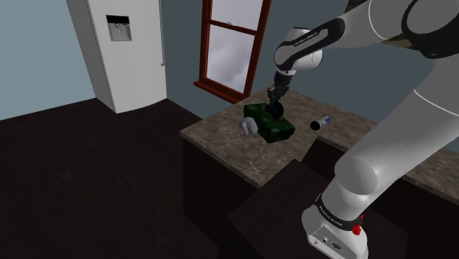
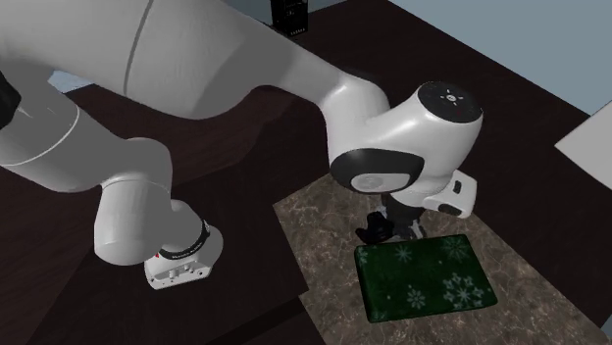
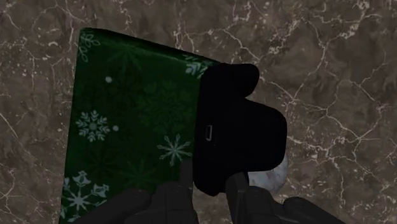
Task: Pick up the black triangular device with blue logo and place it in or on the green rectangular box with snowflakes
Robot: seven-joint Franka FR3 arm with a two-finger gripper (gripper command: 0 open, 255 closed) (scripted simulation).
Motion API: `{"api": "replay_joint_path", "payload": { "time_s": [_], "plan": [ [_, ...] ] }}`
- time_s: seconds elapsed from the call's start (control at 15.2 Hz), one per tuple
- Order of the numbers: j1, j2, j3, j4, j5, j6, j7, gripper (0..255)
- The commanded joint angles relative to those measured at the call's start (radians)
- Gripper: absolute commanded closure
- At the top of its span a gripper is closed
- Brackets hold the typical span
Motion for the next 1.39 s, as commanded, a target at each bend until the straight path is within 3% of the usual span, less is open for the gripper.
{"api": "replay_joint_path", "payload": {
  "time_s": [0.0,0.59,1.32],
  "plan": [
    [-0.008,0.066,-0.019,0.078,0.023,-0.011,-0.044,255],
    [-0.082,0.399,-0.057,0.510,0.154,-0.121,-0.216,255],
    [-0.090,0.465,-0.045,0.446,0.180,0.006,-0.232,255]
  ]
}}
